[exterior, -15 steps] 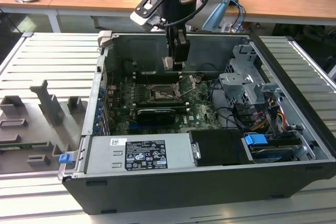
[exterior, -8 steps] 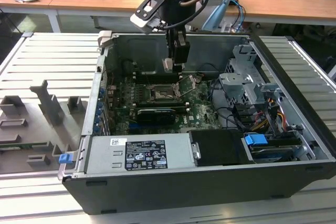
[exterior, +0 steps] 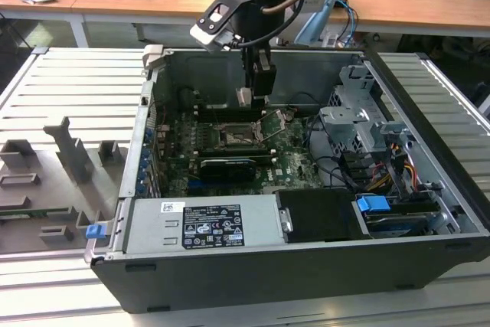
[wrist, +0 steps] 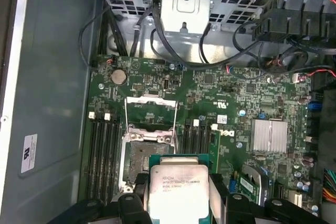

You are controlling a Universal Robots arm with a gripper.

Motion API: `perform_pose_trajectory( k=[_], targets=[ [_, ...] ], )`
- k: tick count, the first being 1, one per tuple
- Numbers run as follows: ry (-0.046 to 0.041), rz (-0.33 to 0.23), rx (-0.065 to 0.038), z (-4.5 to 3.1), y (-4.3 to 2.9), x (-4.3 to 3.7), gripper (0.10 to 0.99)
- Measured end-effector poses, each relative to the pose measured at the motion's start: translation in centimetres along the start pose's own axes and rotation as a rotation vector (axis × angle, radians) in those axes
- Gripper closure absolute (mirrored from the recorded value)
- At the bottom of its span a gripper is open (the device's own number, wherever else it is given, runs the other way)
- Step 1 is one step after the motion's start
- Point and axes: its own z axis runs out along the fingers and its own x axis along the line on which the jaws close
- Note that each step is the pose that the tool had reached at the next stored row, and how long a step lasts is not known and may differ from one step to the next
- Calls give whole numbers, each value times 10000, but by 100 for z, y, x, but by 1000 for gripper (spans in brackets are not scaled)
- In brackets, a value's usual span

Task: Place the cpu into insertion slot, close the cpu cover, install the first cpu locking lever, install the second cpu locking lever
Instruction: 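Place the cpu into insertion slot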

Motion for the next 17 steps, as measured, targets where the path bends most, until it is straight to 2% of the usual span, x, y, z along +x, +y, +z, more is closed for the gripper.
perform_pose_trajectory(
  k=[3, 9, 12, 13, 16, 17],
  targets=[
    [5, 0, 71, 62, -4, 0, 545],
    [7, 0, 81, 112, -7, 0, 545],
    [5, 0, 72, 188, -12, 8, 545],
    [4, 29, 72, 221, -17, 32, 545],
    [-13, 329, 72, 329, -34, 61, 545],
    [-13, 329, 71, 343, -37, 61, 545]
  ],
)
